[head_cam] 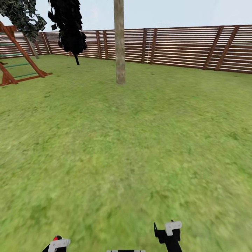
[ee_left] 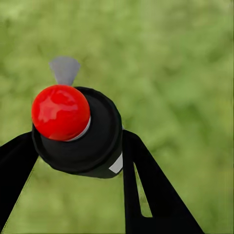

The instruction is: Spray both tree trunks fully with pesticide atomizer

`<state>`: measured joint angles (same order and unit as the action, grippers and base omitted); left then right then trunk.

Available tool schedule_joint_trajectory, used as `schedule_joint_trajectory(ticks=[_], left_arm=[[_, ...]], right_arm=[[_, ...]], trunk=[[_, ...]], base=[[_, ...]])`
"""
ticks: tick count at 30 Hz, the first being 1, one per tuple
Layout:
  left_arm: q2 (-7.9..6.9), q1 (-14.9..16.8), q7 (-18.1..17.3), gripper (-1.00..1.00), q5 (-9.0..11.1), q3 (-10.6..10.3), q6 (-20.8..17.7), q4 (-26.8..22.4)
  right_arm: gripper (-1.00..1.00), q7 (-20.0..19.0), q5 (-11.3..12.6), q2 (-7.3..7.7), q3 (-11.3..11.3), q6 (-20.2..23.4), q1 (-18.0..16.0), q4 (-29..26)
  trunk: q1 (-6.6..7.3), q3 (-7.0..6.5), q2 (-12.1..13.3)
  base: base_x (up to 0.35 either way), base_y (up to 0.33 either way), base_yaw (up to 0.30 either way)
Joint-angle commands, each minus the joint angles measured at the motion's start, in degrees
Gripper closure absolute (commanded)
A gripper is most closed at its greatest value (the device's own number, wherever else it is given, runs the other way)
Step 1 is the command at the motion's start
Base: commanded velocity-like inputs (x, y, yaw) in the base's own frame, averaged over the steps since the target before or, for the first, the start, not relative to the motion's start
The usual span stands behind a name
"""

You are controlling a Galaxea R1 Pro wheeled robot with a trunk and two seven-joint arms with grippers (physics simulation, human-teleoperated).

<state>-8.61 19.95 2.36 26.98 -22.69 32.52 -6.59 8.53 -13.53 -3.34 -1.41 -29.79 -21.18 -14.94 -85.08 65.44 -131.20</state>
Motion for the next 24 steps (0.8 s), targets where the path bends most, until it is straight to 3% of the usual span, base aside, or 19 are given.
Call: schedule_joint_trajectory(ticks=[1,13,24], left_arm=[[0.0,0.0,0.0,1.0,0.0,0.0,0.0,0.0],[0.26,0.0,-0.1,1.0,0.0,-0.1,0.0,0.0],[0.26,0.0,-0.1,1.0,0.0,-0.1,0.0,0.0]], right_arm=[[-1.0,0.0,0.0,0.0,0.0,0.0,0.0,0.0],[-1.0,0.0,0.0,0.02,0.0,0.0,0.0,0.1],[-1.0,0.0,0.0,0.01,0.0,0.0,0.0,0.1]], trunk=[[0.0,0.0,0.0],[0.0,-0.17,0.0],[0.0,-1.07,0.0]], base=[[0.344,0.0,0.024],[0.344,0.0,0.008],[0.344,0.0,0.116]])
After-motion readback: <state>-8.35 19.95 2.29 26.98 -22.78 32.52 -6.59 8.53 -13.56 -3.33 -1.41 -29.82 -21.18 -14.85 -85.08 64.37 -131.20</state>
